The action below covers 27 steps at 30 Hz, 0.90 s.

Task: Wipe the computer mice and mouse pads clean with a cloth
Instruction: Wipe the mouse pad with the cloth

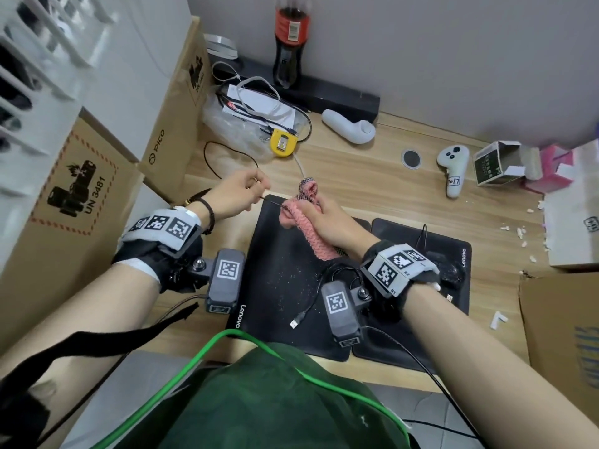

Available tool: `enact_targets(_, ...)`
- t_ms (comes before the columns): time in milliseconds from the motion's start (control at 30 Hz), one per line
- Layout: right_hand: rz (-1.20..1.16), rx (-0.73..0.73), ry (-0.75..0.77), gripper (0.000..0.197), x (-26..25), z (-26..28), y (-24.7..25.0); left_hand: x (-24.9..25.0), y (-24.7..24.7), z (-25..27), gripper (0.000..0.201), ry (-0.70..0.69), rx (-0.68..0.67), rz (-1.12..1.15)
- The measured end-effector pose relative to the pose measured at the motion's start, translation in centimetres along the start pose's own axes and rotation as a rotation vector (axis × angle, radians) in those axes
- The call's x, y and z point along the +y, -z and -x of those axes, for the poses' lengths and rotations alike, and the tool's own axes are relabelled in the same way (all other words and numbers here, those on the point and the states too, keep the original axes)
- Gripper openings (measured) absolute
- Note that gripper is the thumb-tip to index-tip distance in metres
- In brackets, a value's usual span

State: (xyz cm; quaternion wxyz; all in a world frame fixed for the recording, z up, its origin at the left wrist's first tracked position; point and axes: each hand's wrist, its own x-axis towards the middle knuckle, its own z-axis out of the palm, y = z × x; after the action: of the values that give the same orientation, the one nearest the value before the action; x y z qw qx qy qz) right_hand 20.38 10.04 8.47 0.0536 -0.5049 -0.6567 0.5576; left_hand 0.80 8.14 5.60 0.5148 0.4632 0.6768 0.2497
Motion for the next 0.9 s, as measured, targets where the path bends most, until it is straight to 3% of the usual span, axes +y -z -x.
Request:
enact_targets(133, 0.066, -0.026, 0.02, 0.016, 0.4, 0.7, 0.9, -1.8, 2.3, 0.0, 0.03, 0.01, 0.179, 0.104)
enact_targets(333, 0.12, 0.006, -0.019, 0.018, 1.0, 1.3, 3.5, -4.8, 4.6, -0.4, 0.031, 0.088, 0.449, 0.022)
enact_targets(467, 0.046, 0.091, -0.114, 0.024, 2.0, 2.4, 5.0, -5.9, 5.0, 0.3, 0.034, 0.176, 0.697, 0.042)
enact_targets(533, -0.042, 0.141, -0.141, 0.025, 2.0, 2.9, 4.9, -5.4, 4.1, 0.7, 0.036, 0.141, 0.768, 0.035)
enact_targets(600, -0.129, 0.181, -0.156, 0.024, 1.7, 2.8, 4.0, -3.8, 2.7, 1.0, 0.034, 0.034, 0.724, 0.114)
enact_targets(700, -0.207, 0.215, -0.141, 0.029, 0.7, 1.9, 1.8, -1.3, 0.5, 1.8, 0.013, -0.133, 0.506, 0.198)
enact_targets(833, -0.213, 0.186, -0.086, 0.02, -1.1, 0.8, -1.1, 0.2, -1.7, 3.1, 0.039, 0.089, -0.088, 0.326)
enact_targets(900, -0.159, 0.147, -0.066, 0.021, -2.0, 0.6, -2.3, 0.2, -2.2, 3.3, 0.046, 0.164, -0.134, 0.33)
